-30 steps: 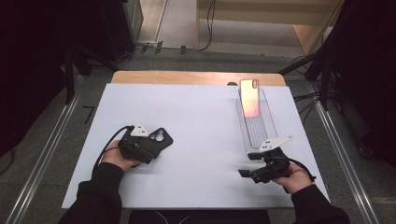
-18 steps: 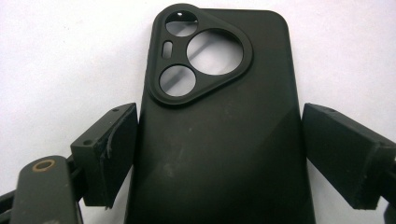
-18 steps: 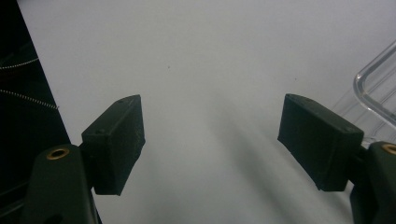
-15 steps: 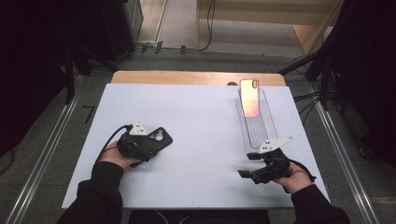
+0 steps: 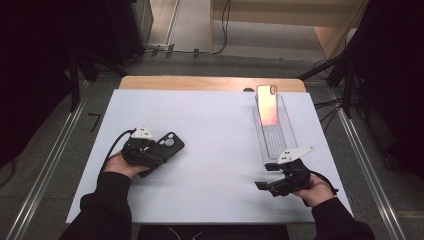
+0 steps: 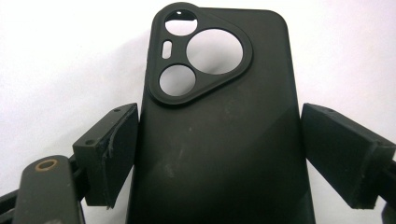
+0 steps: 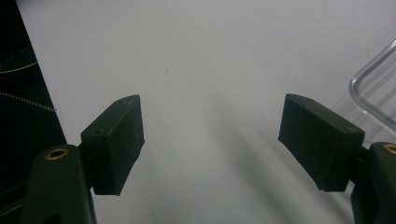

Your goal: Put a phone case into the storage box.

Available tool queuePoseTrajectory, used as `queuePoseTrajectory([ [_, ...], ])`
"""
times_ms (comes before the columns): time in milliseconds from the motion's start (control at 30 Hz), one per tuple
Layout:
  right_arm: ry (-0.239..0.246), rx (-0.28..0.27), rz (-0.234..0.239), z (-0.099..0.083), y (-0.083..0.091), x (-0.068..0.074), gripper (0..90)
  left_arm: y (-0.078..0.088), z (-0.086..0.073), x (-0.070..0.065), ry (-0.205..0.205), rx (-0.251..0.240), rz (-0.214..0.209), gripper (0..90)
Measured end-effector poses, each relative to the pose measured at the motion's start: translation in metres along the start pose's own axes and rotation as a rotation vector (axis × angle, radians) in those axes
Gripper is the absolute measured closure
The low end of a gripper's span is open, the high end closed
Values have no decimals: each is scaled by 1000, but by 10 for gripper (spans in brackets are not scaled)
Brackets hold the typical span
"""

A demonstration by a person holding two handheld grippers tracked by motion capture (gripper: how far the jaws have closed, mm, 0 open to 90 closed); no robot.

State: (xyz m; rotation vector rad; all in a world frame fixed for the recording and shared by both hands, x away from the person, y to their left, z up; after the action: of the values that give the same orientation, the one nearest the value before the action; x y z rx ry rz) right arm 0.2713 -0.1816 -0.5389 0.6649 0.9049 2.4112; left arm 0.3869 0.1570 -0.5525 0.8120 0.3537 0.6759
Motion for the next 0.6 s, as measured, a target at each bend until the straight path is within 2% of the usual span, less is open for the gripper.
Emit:
queuePoseTrajectory([
  [100, 37, -28, -20, 2, 1, -1, 205, 4, 5, -3, 17, -15, -7, 145],
  [400, 21, -37, -29, 4, 2, -1, 203, 17, 20, -17, 33, -50, -27, 146],
  [500, 35, -37, -40, 4, 2, -2, 202, 17, 25, -26, 33, -53, -38, 146],
  [600, 48, -54, -46, 6, 3, -2, 202, 16, 30, -37, 50, -52, -57, 146],
])
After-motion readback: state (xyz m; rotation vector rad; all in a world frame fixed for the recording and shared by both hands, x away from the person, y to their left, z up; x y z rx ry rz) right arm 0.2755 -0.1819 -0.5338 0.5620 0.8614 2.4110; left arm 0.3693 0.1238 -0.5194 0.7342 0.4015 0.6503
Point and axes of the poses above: each handheld gripper's, and its own axes: y roughly backward along the jaws, z roughly out of its top, x roughly to its left, the point moved 10 cm from there along -y, roughly forward along the jaws, and after that the axes turned 4 degrees about z, right-handed, at the moved point
